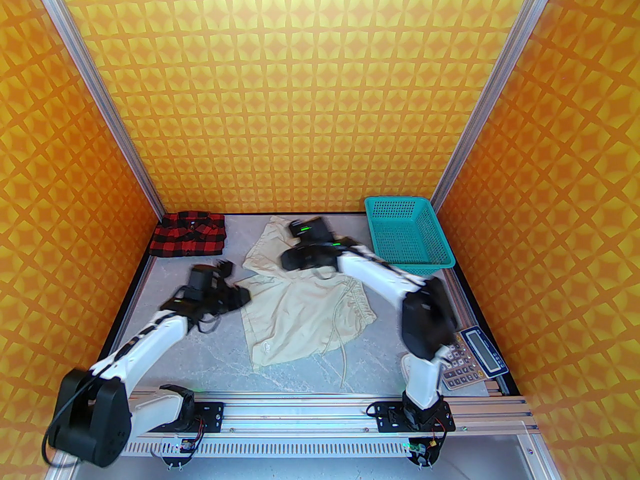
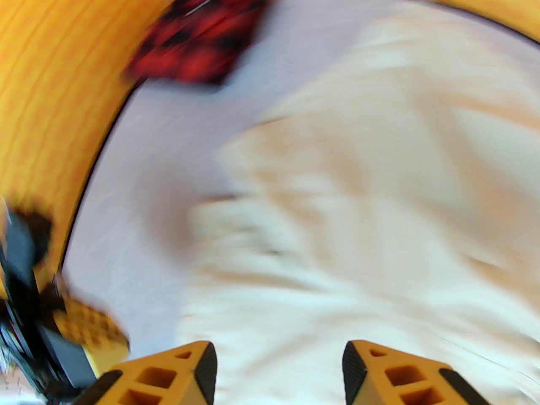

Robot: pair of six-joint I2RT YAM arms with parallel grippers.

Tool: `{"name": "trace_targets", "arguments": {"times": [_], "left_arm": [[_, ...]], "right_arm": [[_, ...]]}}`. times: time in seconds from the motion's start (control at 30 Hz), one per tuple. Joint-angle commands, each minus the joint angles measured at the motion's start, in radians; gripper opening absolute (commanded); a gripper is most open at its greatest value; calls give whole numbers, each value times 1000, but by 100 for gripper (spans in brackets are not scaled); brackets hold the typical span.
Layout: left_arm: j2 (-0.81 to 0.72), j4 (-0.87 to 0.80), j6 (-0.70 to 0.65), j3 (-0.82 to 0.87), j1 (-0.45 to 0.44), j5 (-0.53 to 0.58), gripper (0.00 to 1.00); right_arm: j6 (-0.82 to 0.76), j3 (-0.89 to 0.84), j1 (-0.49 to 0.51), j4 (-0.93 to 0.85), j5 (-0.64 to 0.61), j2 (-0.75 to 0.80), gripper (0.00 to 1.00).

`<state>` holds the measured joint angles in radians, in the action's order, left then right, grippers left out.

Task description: Fold and stack the mixed laundry pile

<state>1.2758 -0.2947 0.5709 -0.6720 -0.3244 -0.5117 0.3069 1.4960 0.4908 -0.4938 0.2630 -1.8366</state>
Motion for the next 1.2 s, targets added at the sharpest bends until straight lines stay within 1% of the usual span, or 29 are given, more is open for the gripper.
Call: {"name": "trace_targets", "arguments": {"times": [0.0, 0.03, 0.1, 0.2, 0.3, 0.43, 0.6, 0.67, 0.8, 0.87, 0.9, 0.93, 0.97, 1.03, 1.07, 1.17], "left_arm": [[70, 28, 57, 25, -65, -1, 8], [96, 32, 68, 37, -80, 1, 4], [116, 39, 103, 79, -88, 1, 0], [92, 38, 133, 154, -90, 7, 0], [96, -3, 118, 186, -89, 24, 0], [115, -25, 124, 214, -79, 56, 0], [115, -25, 109, 239, -7, 59, 0], [120, -47, 78, 224, 45, 59, 0], [89, -113, 7, 149, 138, 59, 0], [58, -192, -38, 84, 157, 60, 0], [43, -226, -53, 56, 157, 59, 2], [19, -260, -62, 31, 156, 59, 10], [-8, -288, -62, 14, 155, 59, 21], [-73, -328, -50, 6, 154, 59, 39], [-107, -351, -43, 8, 153, 60, 45], [-209, -405, -8, 44, 142, 59, 51]], "right_arm": [[25, -73, -70, -96, -170, -39, 53], [17, -74, -87, -107, -215, -52, 52], [0, -58, -113, -122, -263, -84, 52], [1, 2, -142, -138, -309, -151, 50], [11, 86, -158, -149, -361, -236, 48], [22, 235, -175, -183, -354, -383, 47], [46, 398, -200, -225, -292, -545, 47], [52, 462, -207, -241, -268, -599, 47], [27, 557, -208, -273, -225, -641, 48], [20, 556, -207, -296, -210, -596, 49], [21, 532, -208, -291, -205, -555, 49], [30, 467, -208, -265, -195, -489, 50], [48, 386, -208, -226, -181, -409, 50], [85, 203, -207, -142, -147, -254, 50], [107, 114, -208, -111, -130, -173, 50], [162, -189, -207, -33, -104, 68, 50]]}}
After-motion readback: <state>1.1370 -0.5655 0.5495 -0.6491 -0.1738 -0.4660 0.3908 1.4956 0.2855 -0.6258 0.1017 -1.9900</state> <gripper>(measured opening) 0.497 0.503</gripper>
